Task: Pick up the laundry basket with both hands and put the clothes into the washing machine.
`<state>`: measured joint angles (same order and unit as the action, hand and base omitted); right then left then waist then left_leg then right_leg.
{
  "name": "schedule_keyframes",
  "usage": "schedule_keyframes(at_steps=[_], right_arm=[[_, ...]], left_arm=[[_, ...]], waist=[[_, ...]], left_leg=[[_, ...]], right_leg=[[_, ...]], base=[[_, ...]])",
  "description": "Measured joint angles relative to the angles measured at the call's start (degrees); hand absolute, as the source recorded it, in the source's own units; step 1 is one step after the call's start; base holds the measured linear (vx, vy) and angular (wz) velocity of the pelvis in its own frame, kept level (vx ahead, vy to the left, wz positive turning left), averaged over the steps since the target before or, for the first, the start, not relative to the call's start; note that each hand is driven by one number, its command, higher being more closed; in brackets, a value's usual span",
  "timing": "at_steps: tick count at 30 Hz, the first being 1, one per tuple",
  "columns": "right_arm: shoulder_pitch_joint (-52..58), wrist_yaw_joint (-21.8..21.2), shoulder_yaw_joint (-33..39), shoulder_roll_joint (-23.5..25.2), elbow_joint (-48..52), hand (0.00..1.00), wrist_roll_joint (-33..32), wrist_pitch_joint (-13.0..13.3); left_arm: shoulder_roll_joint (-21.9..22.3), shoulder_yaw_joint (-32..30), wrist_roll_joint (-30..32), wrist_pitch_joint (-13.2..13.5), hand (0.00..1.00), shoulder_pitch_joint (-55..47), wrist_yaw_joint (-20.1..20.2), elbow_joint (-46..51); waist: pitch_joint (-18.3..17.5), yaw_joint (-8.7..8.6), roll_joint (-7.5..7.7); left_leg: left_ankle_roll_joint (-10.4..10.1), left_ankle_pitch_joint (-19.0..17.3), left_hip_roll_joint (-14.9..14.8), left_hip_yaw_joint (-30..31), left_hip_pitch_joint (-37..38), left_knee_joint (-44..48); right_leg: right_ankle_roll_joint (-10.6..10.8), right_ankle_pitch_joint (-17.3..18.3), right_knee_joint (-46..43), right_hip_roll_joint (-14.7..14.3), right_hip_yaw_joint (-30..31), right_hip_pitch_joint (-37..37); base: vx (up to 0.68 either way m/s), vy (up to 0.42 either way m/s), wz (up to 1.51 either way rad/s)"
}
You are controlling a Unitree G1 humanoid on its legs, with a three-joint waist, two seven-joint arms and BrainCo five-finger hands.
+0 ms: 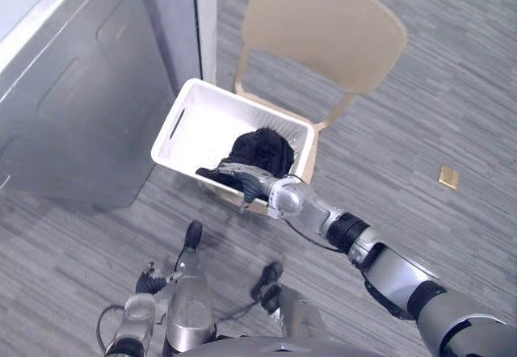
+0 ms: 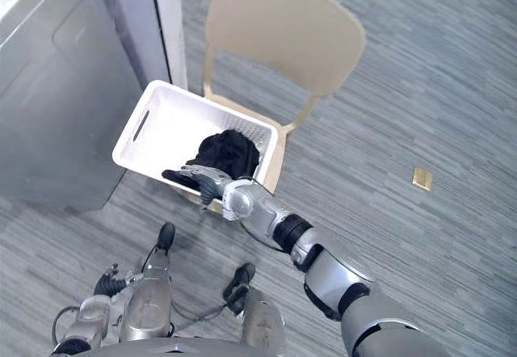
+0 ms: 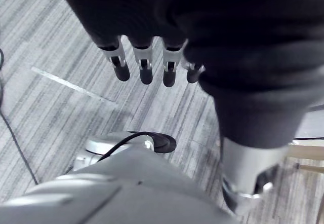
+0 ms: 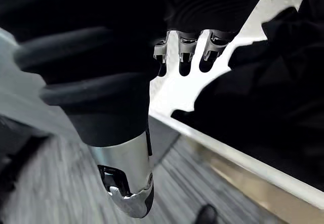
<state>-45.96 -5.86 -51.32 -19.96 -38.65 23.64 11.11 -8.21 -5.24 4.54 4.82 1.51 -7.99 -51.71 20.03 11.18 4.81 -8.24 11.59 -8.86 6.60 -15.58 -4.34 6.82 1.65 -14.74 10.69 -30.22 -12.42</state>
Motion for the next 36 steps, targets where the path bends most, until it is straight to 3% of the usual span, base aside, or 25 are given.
schedule_keyframes(at_steps=[5,10,12,16,20,22,26,32,36], right_arm=[[-5.37,1.1,3.2,-3.52,-7.87,0.0,9.18,0.05],[-5.9,3.86,11.67,-6.47,-10.1,0.0,10.54,0.09],[-6.51,5.92,13.87,-7.72,-11.21,0.0,10.6,-0.54],[-6.86,9.24,19.02,-8.78,-11.22,0.0,10.76,-4.0],[-3.62,12.06,25.16,-8.89,-0.61,0.0,7.4,-6.66],[1.28,12.98,26.79,-8.81,9.9,0.0,3.34,-6.25],[10.1,13.45,26.89,-8.68,22.26,0.0,2.59,-5.49],[20.58,11.53,27.09,-10.18,34.09,0.0,2.63,-3.16],[22.34,11.01,27.82,-10.5,38.15,0.0,2.59,-2.21]], left_arm=[[-0.46,5.09,-2.22,1.2,0.0,3.88,-0.69,8.59],[-0.54,6.3,-4.03,1.45,0.0,5.28,-2.5,8.76],[-0.89,6.2,-4.46,1.28,0.0,5.36,-3.32,8.22],[-1.05,4.37,-4.49,0.82,0.0,5.41,-4.35,7.73],[-1.13,0.88,-4.49,0.12,0.0,5.39,-4.57,6.22],[-1.3,-1.15,-4.49,-0.54,0.0,5.25,-5.46,6.43],[-1.34,-2.22,-4.47,-1.03,0.0,4.85,-5.57,10.86],[-2.53,-2.64,-4.29,-1.33,0.0,3.07,-5.35,21.84],[-3.29,-3.88,-4.29,-1.41,0.0,2.9,-5.39,21.95]], waist=[[3.81,1.49,0.28],[4.45,1.87,0.53],[4.55,1.43,0.59],[5.17,2.14,1.61],[6.23,1.7,3.04],[6.87,1.27,4.41],[7.46,0.65,5.82],[7.51,-0.93,8.12],[6.72,-1.08,9.23]], left_leg=[[-0.03,1.6,0.2,3.04,-3.54,-0.05],[0.12,2.08,0.09,4.67,-6.59,-0.08],[0.33,2.33,-0.06,5.6,-8.07,-0.08],[0.06,2.84,-0.39,6.07,-9.76,-0.08],[0.09,2.87,-0.47,5.97,-10.41,-0.08],[0.11,2.84,-0.48,5.87,-10.4,-0.07],[0.15,2.81,-0.43,5.82,-10.36,-0.08],[0.86,2.33,-0.55,5.65,-10.26,-0.11],[1.36,2.26,-0.74,5.04,-10.22,-0.1]], right_leg=[[-0.15,-0.16,-0.57,0.12,-2.55,-1.7],[-0.31,-0.39,-0.37,-0.17,-3.95,-3.7],[-0.5,-0.79,0.64,-0.74,-4.88,-4.23],[-0.65,-1.1,1.1,-1.14,-5.39,-5.4],[-0.64,-1.49,1.87,-1.38,-5.4,-5.83],[-0.63,-1.53,2.16,-1.44,-5.39,-5.73],[-0.61,-1.51,2.16,-1.39,-5.37,-5.64],[-0.65,-1.48,1.78,-1.4,-5.3,-5.7],[-0.68,-1.47,1.77,-1.53,-5.09,-5.86]], base=[[-0.1,-0.035,0.24],[-0.08,-0.067,0.13],[-0.07,-0.075,0.1],[-0.03,-0.068,0.05],[-0.01,-0.048,-0.02],[0.01,-0.046,0.0],[0.0,-0.025,0.01],[-0.04,-0.019,-0.01],[-0.03,-0.039,-0.04]])
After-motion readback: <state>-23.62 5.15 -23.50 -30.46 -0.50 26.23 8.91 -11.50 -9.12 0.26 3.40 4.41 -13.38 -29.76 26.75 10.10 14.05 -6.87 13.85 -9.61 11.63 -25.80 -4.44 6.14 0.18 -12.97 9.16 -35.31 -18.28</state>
